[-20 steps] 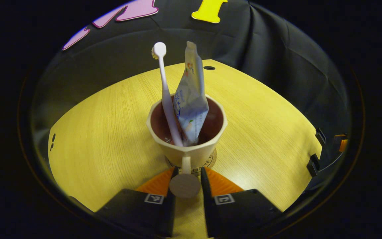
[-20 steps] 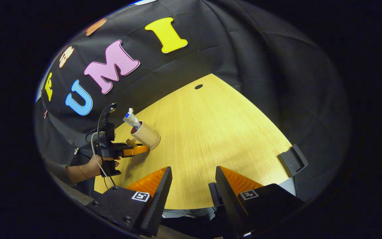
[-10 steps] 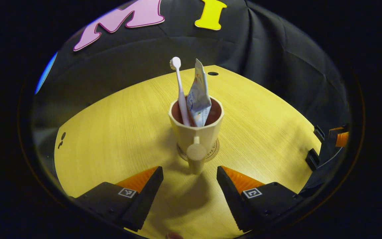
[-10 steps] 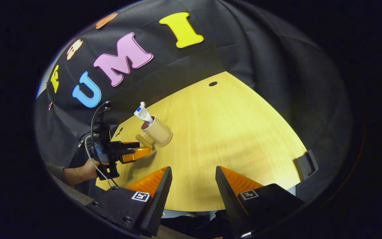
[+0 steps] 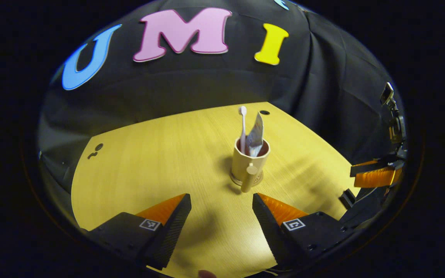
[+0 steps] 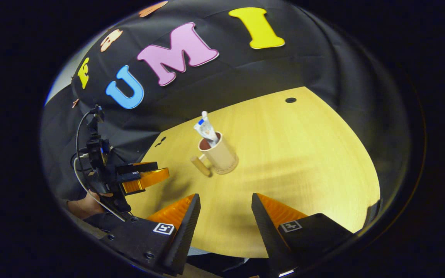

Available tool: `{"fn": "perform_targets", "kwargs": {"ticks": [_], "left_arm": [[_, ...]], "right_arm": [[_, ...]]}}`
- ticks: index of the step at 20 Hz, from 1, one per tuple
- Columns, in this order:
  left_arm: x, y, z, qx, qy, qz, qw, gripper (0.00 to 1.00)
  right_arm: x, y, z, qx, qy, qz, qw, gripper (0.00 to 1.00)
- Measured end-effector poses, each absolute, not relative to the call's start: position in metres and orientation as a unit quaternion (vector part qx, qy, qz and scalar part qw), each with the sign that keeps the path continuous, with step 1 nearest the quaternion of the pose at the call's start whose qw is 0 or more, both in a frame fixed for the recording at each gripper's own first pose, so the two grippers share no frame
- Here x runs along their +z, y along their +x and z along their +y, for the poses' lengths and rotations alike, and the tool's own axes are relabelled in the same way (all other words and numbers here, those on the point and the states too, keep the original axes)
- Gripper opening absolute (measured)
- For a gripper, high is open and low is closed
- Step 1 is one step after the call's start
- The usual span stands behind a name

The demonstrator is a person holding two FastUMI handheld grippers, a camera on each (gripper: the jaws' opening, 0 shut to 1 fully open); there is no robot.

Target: Put the toothbrush and toothpaste on the desktop into the cup, then pick up the cup and place it on the coaster on the desktop.

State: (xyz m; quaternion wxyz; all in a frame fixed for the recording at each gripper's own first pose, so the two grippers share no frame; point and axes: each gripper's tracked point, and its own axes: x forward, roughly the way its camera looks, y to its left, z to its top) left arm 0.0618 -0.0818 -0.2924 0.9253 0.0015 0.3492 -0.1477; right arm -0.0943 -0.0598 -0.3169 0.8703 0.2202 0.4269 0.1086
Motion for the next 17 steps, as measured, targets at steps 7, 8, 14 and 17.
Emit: {"fn": "perform_targets", "kwargs": {"ticks": [7, 8, 14, 17], "left_arm": [[-0.229, 0.035, -0.027, -0.087, -0.032, 0.298, 0.950, 1.00], [-0.227, 0.033, -0.025, -0.080, -0.035, 0.294, 0.952, 1.00], [-0.215, 0.010, -0.015, -0.063, -0.044, 0.294, 0.953, 0.99], [-0.211, 0.006, -0.012, -0.059, -0.036, 0.292, 0.954, 0.99]], "right_arm": [[-0.298, -0.066, 0.010, 0.193, 0.196, 0.413, 0.868, 0.92], [-0.295, -0.064, 0.019, 0.202, 0.193, 0.411, 0.868, 0.96], [-0.287, -0.060, 0.057, 0.237, 0.189, 0.407, 0.862, 0.98], [-0.290, -0.062, 0.064, 0.249, 0.181, 0.412, 0.857, 0.98]]}}
